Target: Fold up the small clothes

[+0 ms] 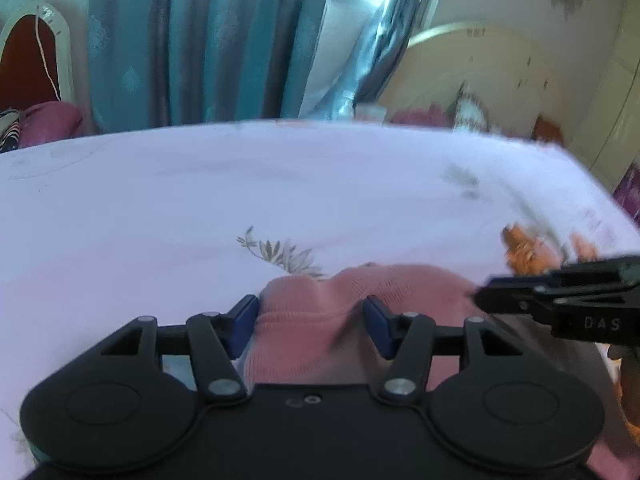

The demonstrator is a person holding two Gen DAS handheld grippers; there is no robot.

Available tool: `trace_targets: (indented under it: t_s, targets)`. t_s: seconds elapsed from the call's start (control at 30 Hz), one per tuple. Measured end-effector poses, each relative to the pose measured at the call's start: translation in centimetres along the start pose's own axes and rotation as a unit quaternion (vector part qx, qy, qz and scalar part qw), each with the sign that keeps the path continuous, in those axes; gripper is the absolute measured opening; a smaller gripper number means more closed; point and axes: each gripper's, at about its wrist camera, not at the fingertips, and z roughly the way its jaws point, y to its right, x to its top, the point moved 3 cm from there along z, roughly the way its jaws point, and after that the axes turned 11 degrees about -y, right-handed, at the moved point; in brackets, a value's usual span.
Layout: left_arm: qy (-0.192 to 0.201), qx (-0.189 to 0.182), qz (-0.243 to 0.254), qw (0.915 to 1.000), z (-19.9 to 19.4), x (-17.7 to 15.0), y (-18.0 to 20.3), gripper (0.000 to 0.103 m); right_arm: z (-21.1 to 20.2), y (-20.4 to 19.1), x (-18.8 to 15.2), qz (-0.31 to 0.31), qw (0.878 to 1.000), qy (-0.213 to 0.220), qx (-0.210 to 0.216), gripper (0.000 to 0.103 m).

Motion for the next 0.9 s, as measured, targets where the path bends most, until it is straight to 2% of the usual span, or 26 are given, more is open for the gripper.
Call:
trace_targets:
  t_s: [0.07,0.1,0.13,0.17,0.23,0.3,0.37,0.4,0.43,0.5,0.53,0.57,0.6,0.63,0.7,0.73,0.77,0.83,0.9]
  targets:
    - [-0.011,0.012,0.006,0.9999,0.8,0.8,0.2,0.060,2.1,-1.2,0.9,-0.041,0.999,-0.011,-0.018,0.018]
    - [0.001,0.011,0.000,0.9999,0.4,0.9,0.0,0.049,3.1,-1.7,1.2,-0.056,0.998,-0.015,-0.039,0.018]
    - [0.023,0.000,-0.011,0.9997,-0.4,1.0,-0.3,0.045,3.7,-1.8,1.5,-0.058,0.997,-0.015,-0.054,0.018]
    - [0.040,-0.020,-0.022,0.9987,-1.6,0.8,-0.9,0.045,3.7,-1.7,1.6,-0.043,0.998,-0.013,-0.050,0.018]
    - [0.043,-0.029,-0.028,0.9983,-2.6,0.5,-1.3,0.046,2.4,-1.9,1.7,-0.026,0.999,0.015,-0.036,0.018]
    - [0.036,-0.031,-0.022,0.9986,-2.7,-0.1,-1.2,0.063,2.0,-2.6,1.7,-0.038,0.999,0.023,-0.002,0.018]
    - [-0.014,-0.003,-0.014,0.9998,-0.7,-0.7,-1.1,0.065,3.5,-3.1,1.8,-0.056,0.998,-0.011,0.000,0.018]
    - [-0.002,0.009,0.000,1.0000,-0.6,-0.8,-0.9,0.066,4.4,-3.2,1.7,-0.066,0.998,-0.021,-0.014,0.018]
    - [0.004,0.019,0.002,0.9998,-0.7,-0.7,-0.9,0.066,4.4,-2.9,1.7,-0.062,0.998,-0.007,-0.032,0.018]
    - [0.022,0.006,-0.013,0.9997,-1.7,-0.9,-1.4,0.066,3.2,-1.4,1.9,0.000,0.998,0.015,-0.067,0.018]
    - [0.052,-0.009,-0.022,0.9984,-2.6,-1.3,-1.6,0.066,2.2,-0.7,1.7,0.018,0.997,0.032,-0.070,0.018]
    - [0.074,-0.021,-0.029,0.9966,-3.3,-1.7,-1.8,0.068,1.5,-0.6,1.3,0.017,0.998,0.042,-0.054,0.018]
    - [0.075,-0.026,-0.035,0.9962,-3.5,-2.1,-1.9,0.068,1.1,-0.9,0.9,0.004,0.999,0.039,-0.034,0.018]
    - [0.058,-0.026,-0.040,0.9972,-3.0,-2.3,-1.9,0.068,0.9,-1.5,0.5,-0.020,0.999,0.034,-0.028,0.018]
    - [0.006,-0.005,-0.036,0.9993,-1.6,-3.0,-1.5,0.064,1.4,-1.8,-0.6,-0.057,0.997,0.013,-0.054,0.018]
    - [0.018,0.006,-0.029,0.9994,-2.2,-3.2,-1.3,0.063,1.8,-1.0,-1.0,-0.044,0.996,-0.009,-0.078,0.018]
    - [0.024,0.004,-0.028,0.9993,-2.9,-3.6,-1.1,0.062,1.4,0.1,-1.4,-0.015,0.997,-0.009,-0.081,0.018]
    - [0.045,-0.019,-0.036,0.9982,-5.2,-4.8,-1.1,0.063,-1.0,1.2,-2.3,0.013,0.998,0.018,-0.062,0.018]
    - [0.060,-0.046,-0.028,0.9968,-7.1,-6.2,-0.1,0.063,-3.5,0.4,-3.9,-0.006,0.999,0.036,-0.036,0.018]
